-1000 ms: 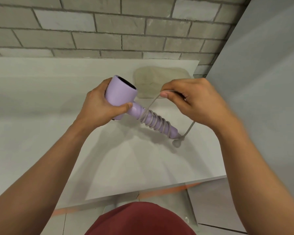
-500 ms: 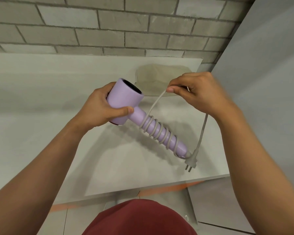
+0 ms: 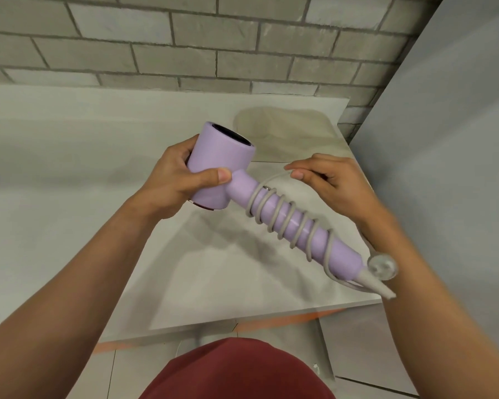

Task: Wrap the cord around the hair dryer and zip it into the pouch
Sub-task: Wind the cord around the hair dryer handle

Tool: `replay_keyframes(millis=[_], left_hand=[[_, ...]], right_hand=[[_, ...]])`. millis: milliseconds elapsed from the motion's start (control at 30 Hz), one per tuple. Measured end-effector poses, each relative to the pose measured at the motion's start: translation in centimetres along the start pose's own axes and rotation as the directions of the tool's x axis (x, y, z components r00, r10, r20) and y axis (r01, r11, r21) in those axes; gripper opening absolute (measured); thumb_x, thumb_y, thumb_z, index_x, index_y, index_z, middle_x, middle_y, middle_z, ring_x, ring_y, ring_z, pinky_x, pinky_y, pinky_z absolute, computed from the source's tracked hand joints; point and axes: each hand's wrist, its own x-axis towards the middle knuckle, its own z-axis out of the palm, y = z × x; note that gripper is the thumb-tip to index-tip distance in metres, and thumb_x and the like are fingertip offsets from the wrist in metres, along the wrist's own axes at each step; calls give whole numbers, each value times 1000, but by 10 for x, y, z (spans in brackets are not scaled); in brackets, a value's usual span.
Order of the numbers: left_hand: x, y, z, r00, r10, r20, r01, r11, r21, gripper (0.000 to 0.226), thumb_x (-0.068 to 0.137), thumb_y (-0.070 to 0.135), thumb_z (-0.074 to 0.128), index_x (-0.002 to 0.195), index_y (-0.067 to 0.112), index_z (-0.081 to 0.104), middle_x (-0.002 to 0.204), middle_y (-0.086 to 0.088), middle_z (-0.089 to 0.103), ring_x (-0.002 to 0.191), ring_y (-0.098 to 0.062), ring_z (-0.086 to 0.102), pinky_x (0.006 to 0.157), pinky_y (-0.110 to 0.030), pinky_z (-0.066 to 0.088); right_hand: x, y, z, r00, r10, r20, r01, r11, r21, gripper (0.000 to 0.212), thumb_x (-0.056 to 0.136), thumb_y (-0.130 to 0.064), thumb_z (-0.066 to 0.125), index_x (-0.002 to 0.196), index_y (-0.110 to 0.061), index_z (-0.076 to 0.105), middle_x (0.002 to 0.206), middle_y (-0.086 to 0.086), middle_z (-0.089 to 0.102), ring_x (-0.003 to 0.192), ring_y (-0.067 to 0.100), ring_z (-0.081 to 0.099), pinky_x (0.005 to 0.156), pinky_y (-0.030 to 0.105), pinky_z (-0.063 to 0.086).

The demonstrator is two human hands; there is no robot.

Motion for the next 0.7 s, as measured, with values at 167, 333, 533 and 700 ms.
replay_keyframes(millis=[167,333,533,700], left_hand=[[1,10,-1,997,42,58,-41,999,-7,38,64,37,81,101,37,74,92,9,72,83,-16,69,68,-29,57],[2,14,4,995,58,83,-57,998,-20,36,64,37,80,99,39,75,91,10,72,82,-14,69,67,-27,57],[3,17,8,998,62,3,-61,997,-45,50,64,36,79,109,20,66,91,7,72,83,-16,69,67,-29,57],[9,17,14,982,48,-183,-61,996,-66,49,64,37,83,107,17,67,94,4,74,86,-18,71,70,-34,59]], right_hand=[[-5,-5,-6,999,-26,-31,27,999,25,27,103,-30,64,123,-18,77,79,-19,55,69,4,54,72,15,40],[-5,-6,-1,998,-37,-48,38,999,23,27,103,-29,64,125,-18,76,78,-15,54,70,3,53,72,14,39],[-5,-8,12,994,-17,-107,13,999,-42,34,106,-37,55,134,-25,70,82,-9,51,73,3,53,71,31,50],[-15,-30,43,901,322,290,-308,947,-94,51,113,-40,33,159,-19,40,153,16,51,143,35,45,112,35,33]])
